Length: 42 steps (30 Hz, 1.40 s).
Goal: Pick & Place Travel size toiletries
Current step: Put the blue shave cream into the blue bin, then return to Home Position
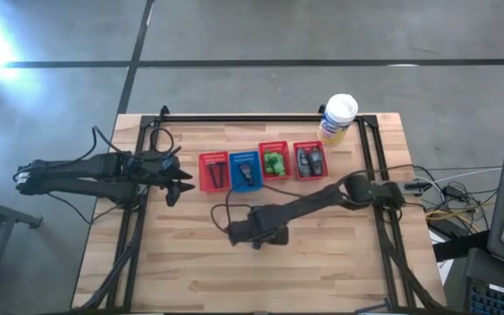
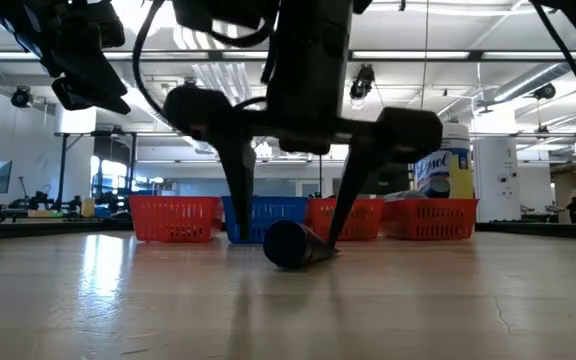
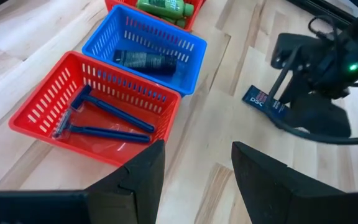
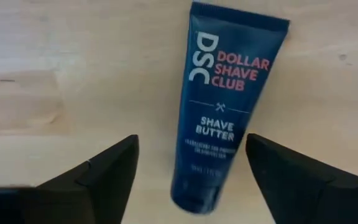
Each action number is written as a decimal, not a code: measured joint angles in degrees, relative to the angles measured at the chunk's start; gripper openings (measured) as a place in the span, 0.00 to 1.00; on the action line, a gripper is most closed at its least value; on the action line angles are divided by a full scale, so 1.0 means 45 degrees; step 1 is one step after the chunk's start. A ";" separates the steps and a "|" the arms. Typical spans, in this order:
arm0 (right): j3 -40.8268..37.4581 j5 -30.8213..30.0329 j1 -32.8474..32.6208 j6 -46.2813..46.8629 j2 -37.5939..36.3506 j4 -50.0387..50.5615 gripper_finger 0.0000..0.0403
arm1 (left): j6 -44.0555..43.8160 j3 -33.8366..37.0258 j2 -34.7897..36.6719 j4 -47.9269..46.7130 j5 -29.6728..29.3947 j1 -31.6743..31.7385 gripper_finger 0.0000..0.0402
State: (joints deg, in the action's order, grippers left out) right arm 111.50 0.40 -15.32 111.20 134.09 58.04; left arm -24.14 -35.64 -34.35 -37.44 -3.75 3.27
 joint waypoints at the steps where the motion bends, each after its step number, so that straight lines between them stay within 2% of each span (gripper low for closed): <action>1: 0.0039 0.0007 0.0024 -0.0019 0.0094 0.0005 0.70 | 0.0000 0.0000 0.0000 -0.0002 0.0000 0.0000 0.47; 5: -0.0020 0.0276 0.0074 -0.0409 0.0236 0.0020 0.58 | 0.0009 0.0000 0.0000 -0.0049 -0.0005 0.0000 0.47; 12: -0.0428 0.0311 0.0112 -0.1035 -0.0073 0.0131 0.28 | 0.0320 0.0000 0.0005 -0.0260 -0.0010 0.0000 0.47; 16: -0.0005 -0.0527 0.0384 -0.2125 -0.0375 0.0155 0.15 | 0.0344 0.0000 0.0010 -0.0260 -0.0013 0.0000 0.47; 19: 0.0492 -0.1738 0.0942 -0.3100 -0.1093 0.0441 0.12 | 0.0340 0.0000 0.0024 -0.0263 -0.0015 0.0000 0.47; 23: 0.0965 -0.2832 0.2306 -0.4934 -0.1996 0.0704 0.13 | 0.0340 0.0000 0.0043 -0.0269 -0.0019 0.0000 0.47; 28: 0.1185 -0.1387 0.4577 -0.8032 -0.1879 0.0200 0.18 | 0.0335 0.0000 0.0046 -0.0260 -0.0065 0.0000 0.47; 31: 0.1132 -0.0902 0.5422 -0.8752 -0.1526 -0.0005 0.22 | 0.0335 0.0000 0.0049 -0.0255 -0.0112 0.0000 0.47; 36: 0.1074 -0.0166 0.5650 -0.8801 -0.1029 -0.0317 0.33 | 0.0253 0.0000 0.0039 -0.0245 -0.0527 0.0004 0.47; 42: 0.1056 -0.0792 0.5209 -0.8774 -0.1060 -0.0608 0.49 | 0.0093 0.0000 0.0048 -0.0250 -0.0583 0.0005 0.47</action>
State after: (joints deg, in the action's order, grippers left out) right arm 116.25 -3.16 8.12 71.71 129.32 55.31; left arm -23.72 -35.64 -34.13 -38.57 -6.37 3.29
